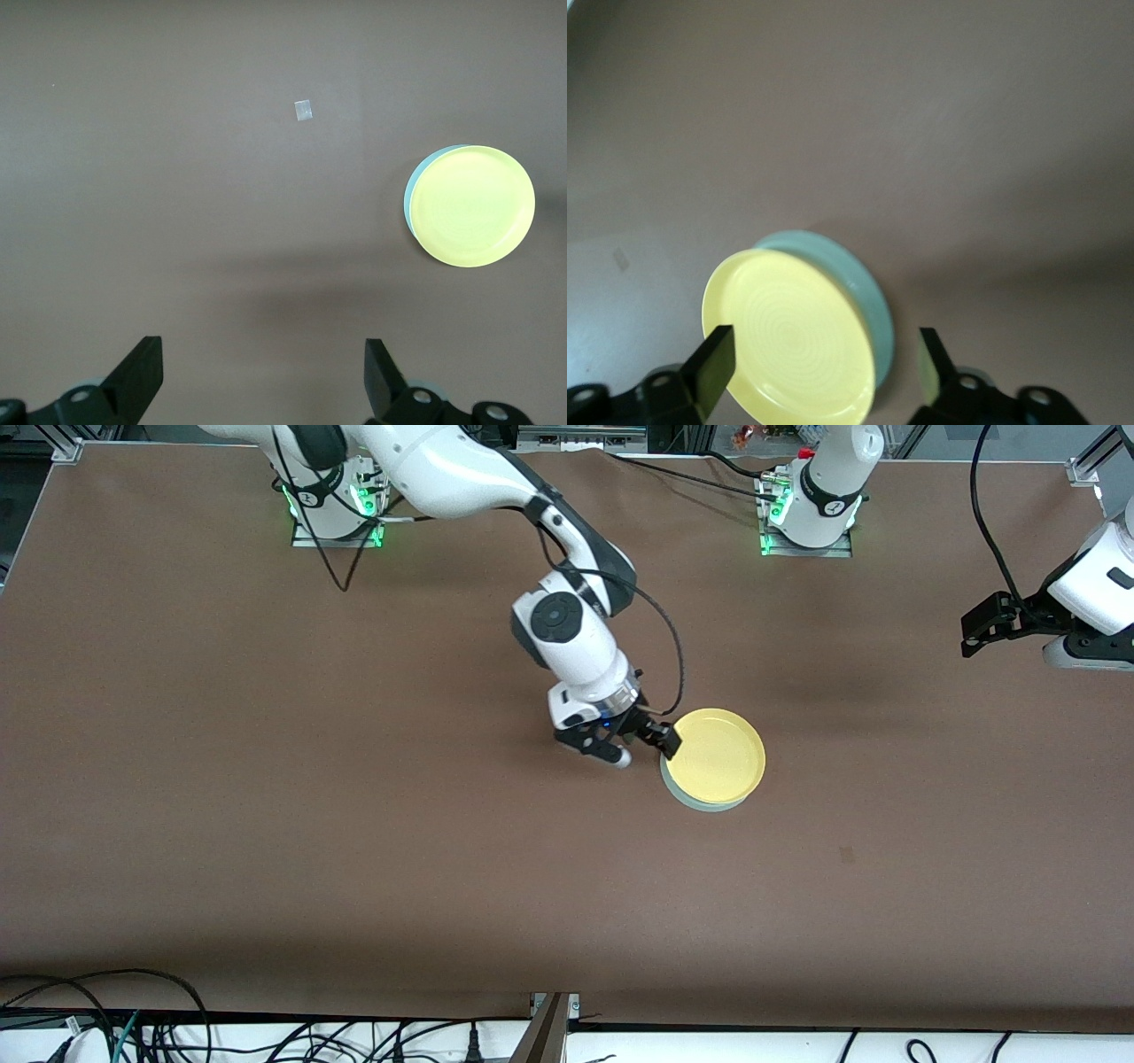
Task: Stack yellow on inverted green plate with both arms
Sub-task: 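Open the right gripper to release the yellow plate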
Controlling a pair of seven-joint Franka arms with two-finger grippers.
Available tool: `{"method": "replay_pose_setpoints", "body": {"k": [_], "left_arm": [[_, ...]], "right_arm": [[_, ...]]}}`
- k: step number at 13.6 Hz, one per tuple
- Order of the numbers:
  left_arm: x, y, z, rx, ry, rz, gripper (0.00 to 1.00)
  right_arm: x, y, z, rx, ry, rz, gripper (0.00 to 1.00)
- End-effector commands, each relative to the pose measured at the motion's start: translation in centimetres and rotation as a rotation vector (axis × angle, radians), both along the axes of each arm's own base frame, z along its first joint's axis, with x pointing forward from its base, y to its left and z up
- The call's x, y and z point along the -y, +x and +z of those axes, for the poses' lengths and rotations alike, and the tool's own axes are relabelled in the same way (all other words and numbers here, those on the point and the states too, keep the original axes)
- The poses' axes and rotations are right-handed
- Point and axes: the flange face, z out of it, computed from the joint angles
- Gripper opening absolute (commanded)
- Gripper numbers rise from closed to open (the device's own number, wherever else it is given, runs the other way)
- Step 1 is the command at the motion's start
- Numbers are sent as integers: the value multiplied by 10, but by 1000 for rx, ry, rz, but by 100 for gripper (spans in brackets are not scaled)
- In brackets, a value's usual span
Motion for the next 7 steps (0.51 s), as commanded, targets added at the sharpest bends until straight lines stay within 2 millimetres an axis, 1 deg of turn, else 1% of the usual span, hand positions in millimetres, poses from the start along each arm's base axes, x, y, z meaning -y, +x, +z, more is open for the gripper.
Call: {"method": "replay_pose_setpoints", "body": {"k": [1,2,4,5,6,7], "left_arm": [[4,2,6,-5,-18,-8,100],[3,2,7,-6,-13,-23,100],[0,3,5,-9,-12,-22,100],[1,3,5,-9,-12,-22,100],[2,3,5,-9,-18,-20,100],[0,3,5,-9,-18,-17,100]], "right_arm": [[78,15,78,-65,-117,79,100],[115,20,99,-87,-150,139,100],[189,21,144,-125,-169,202,100],[224,18,165,-144,-165,222,100],[260,14,181,-170,-153,260,100],[300,12,197,-204,-134,268,100]]}}
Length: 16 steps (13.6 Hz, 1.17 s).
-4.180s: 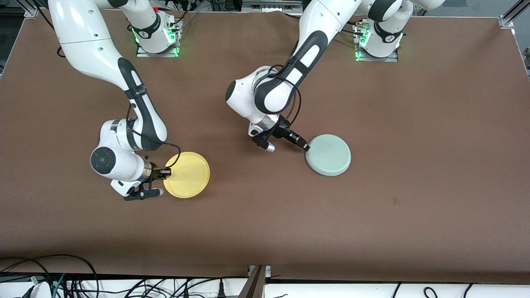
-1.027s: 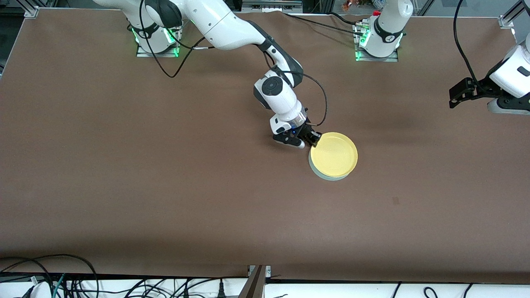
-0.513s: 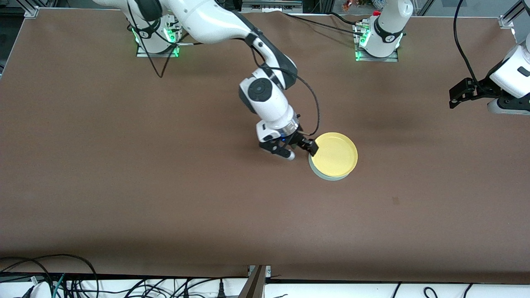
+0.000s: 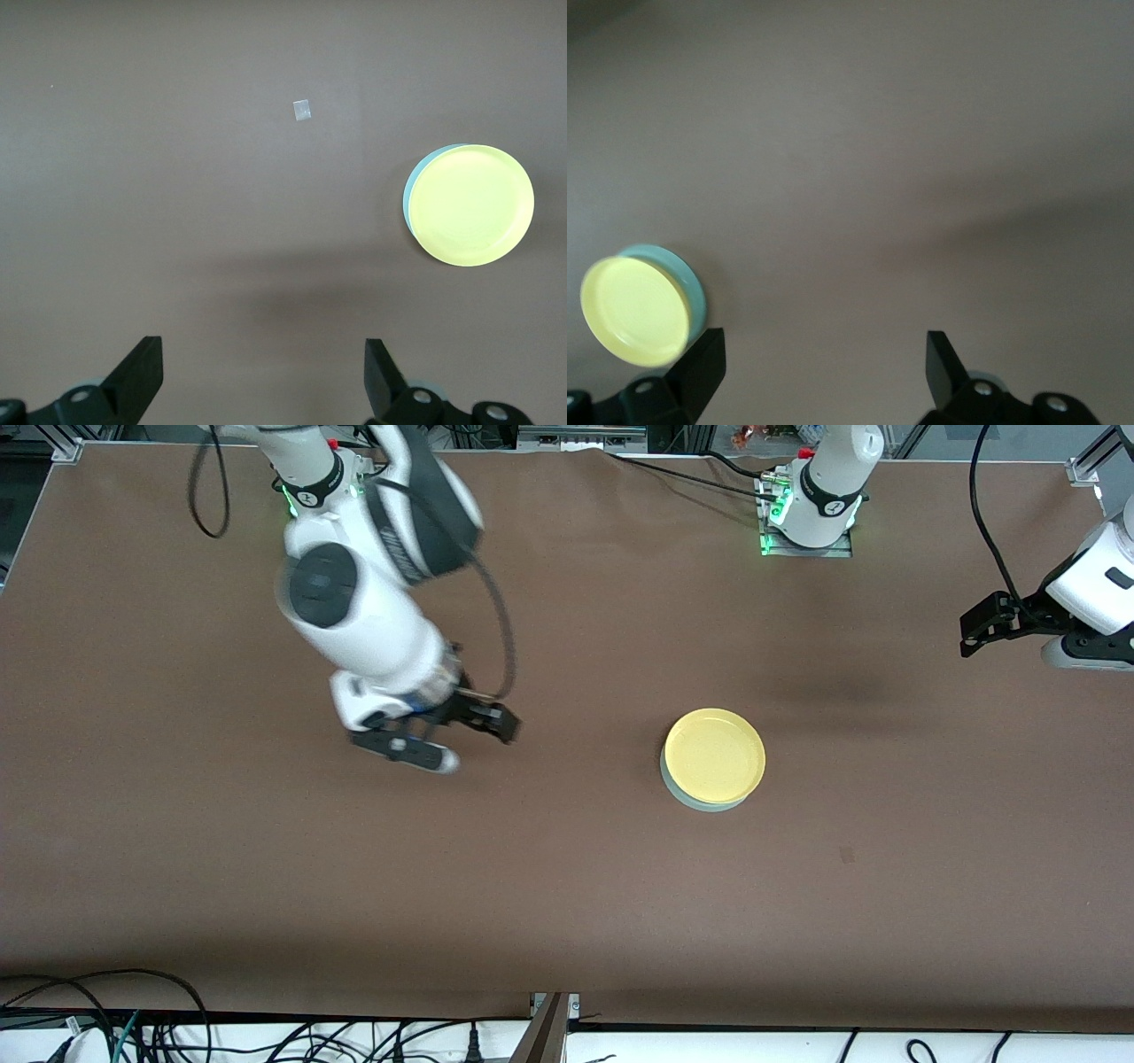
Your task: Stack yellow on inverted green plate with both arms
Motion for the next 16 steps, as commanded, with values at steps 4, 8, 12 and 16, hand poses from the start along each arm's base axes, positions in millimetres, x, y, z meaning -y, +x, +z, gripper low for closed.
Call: {"method": "replay_pose_setpoints", "body": {"k": [4,8,12,16], "left_arm": [[-1,3,6,-6,-21,-10,100],[0,3,6,-6,-23,-10,100],[1,3,6,-6,-24,-8,100],[1,2,6,-8,-24,-8,100]], "right_arm": [[171,-43,60,-103,32,95,100],[234,-55,70,-41,-77,307,100],[249,-49,82,9,-180,499,100],[251,-43,90,24,-179,488,100]]}}
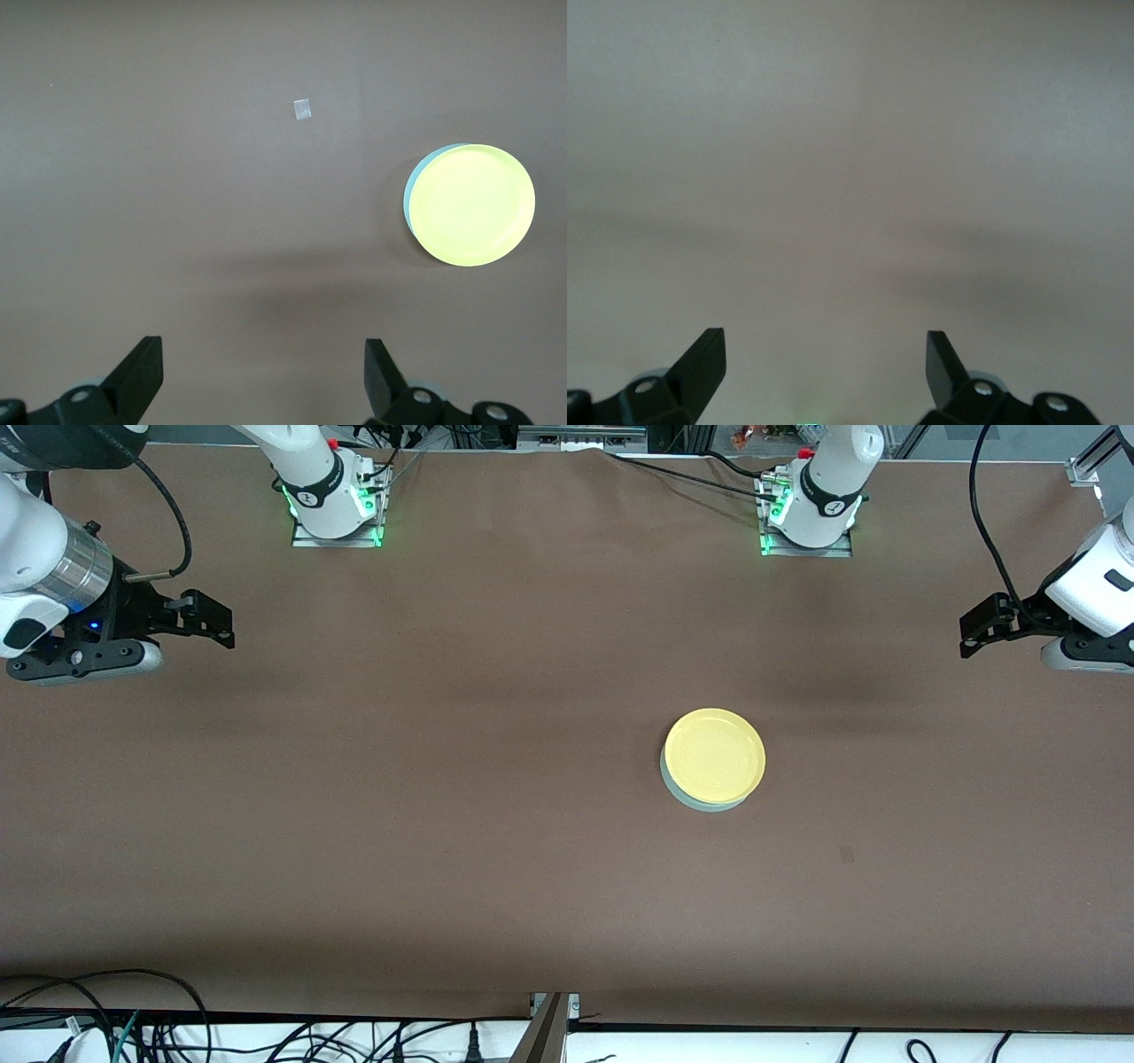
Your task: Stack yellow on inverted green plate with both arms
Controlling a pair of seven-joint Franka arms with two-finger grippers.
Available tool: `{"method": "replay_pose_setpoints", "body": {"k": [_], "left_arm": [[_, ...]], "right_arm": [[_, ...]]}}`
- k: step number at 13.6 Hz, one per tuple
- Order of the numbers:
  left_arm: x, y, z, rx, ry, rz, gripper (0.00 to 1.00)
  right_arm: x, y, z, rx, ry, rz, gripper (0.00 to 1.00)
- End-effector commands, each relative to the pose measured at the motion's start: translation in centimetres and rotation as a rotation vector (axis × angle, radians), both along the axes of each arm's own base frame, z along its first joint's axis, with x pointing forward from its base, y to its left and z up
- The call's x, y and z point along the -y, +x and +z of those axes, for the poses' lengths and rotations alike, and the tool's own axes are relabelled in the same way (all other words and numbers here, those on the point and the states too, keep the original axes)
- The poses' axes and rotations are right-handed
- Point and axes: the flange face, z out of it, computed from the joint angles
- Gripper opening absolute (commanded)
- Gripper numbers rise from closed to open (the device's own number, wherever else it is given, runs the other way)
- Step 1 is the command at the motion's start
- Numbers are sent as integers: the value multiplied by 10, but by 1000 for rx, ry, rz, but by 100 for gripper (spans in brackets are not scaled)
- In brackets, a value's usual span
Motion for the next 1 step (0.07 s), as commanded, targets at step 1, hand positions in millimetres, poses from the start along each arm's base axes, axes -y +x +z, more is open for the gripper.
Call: {"method": "replay_pose_setpoints", "body": {"k": [1], "left_arm": [[2,2,7,-6,-24,-9,100]], "right_arm": [[2,3,13,27,-16,23,100]]}}
